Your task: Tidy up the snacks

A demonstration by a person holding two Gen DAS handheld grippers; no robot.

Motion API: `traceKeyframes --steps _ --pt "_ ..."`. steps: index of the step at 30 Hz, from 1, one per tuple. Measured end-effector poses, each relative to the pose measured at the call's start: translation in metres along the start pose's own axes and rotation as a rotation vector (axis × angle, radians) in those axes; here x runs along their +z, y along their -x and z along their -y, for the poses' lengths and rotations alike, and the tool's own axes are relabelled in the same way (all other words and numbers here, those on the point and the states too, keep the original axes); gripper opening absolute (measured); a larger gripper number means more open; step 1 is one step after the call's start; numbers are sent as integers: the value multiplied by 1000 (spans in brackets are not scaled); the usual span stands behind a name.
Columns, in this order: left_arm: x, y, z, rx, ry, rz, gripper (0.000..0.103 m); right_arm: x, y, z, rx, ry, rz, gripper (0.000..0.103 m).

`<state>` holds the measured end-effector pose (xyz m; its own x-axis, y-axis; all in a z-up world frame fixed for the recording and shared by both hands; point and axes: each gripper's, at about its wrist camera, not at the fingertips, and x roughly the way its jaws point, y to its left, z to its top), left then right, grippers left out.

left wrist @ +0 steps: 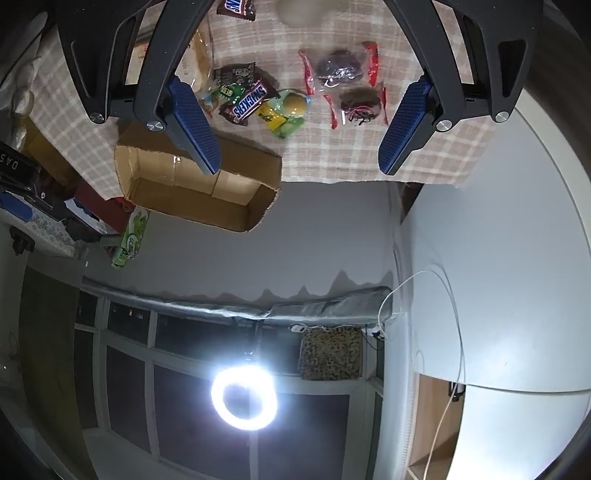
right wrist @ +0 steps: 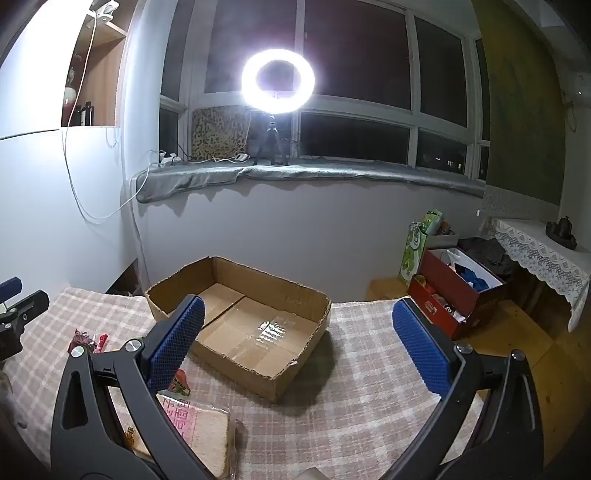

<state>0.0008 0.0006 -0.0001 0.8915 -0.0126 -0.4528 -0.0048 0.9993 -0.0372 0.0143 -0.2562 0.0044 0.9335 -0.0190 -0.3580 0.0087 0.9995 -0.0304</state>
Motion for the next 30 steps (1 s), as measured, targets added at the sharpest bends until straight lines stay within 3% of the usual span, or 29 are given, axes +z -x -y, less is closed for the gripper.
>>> traceKeyframes --steps 8,14,30 --pt "-2 -13 -4 15 -26 7 87 -1 -2 -1 -1 -2 -4 103" --pt "-7 -1 -5 25 -2 40 87 0 -3 0 2 -5 -11 103" --pt "-1 2 -6 25 -4 38 87 -5 -6 -5 6 5 -16 103"
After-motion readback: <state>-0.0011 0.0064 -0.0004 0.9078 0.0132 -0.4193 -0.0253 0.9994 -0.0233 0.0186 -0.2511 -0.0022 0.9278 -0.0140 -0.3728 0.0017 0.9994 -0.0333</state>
